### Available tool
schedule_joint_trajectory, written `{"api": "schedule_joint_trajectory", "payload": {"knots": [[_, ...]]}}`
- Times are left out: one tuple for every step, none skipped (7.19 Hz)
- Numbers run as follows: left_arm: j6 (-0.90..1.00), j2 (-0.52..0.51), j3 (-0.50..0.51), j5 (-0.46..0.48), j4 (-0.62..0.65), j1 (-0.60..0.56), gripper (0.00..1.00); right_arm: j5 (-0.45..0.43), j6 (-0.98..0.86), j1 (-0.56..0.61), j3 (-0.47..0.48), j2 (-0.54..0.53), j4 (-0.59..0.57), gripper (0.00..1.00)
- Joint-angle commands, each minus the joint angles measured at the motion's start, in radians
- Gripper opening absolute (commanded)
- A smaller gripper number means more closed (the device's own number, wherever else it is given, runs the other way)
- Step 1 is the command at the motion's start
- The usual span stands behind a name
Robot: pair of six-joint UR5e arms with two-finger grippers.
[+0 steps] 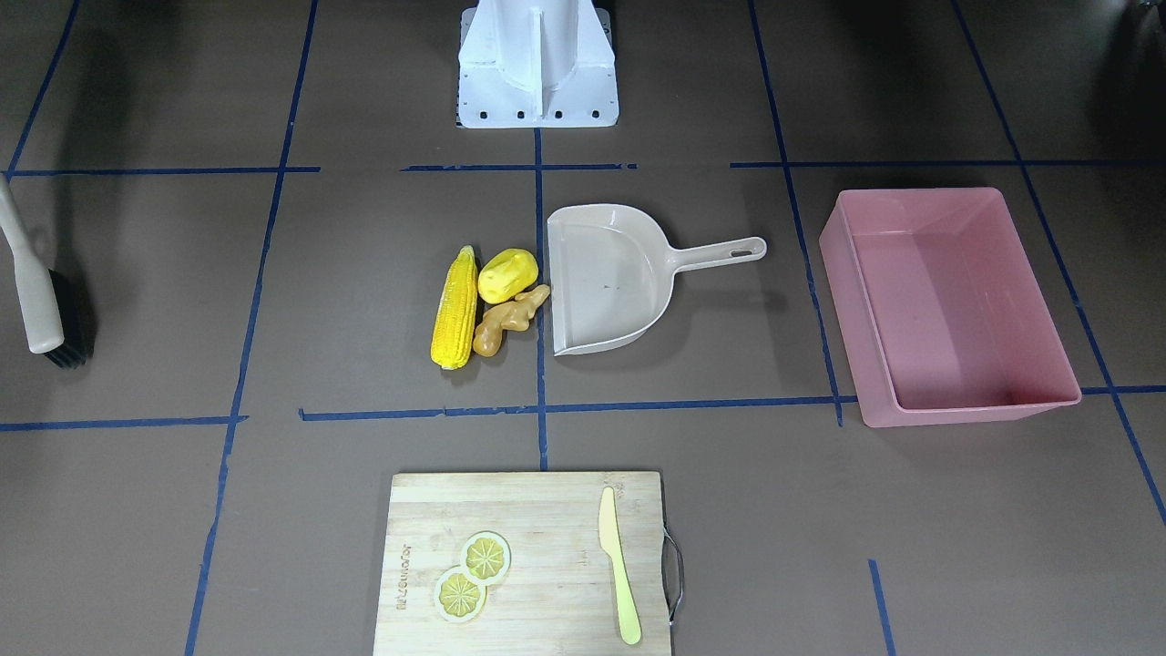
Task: Sweep and dump trash into bin
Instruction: 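Lower the right gripper onto the white brush handle and close it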
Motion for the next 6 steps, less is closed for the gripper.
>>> {"api": "schedule_joint_trajectory", "payload": {"knots": [[0.001,0.002,-0.001,-0.002,-0.003,0.000,1.00,-0.059,0.168,-0.096,-0.060,-0.072,0.210,1.00],[0.001,0.003,-0.001,-0.002,-0.003,0.000,1.00,-0.064,0.288,-0.136,-0.125,-0.074,0.360,1.00],[0.005,0.005,-0.003,0.000,-0.003,0.000,1.00,-0.091,0.368,-0.195,-0.163,-0.085,0.472,0.99],[0.005,0.005,-0.001,0.000,-0.004,0.000,1.00,-0.104,0.372,-0.226,-0.163,-0.091,0.476,0.98],[0.005,0.005,-0.001,0.000,-0.004,0.000,1.00,-0.109,0.372,-0.248,-0.163,-0.111,0.476,0.91],[0.006,0.005,-0.001,0.000,-0.004,0.000,1.00,-0.148,0.370,-0.275,-0.163,-0.126,0.476,0.90]]}}
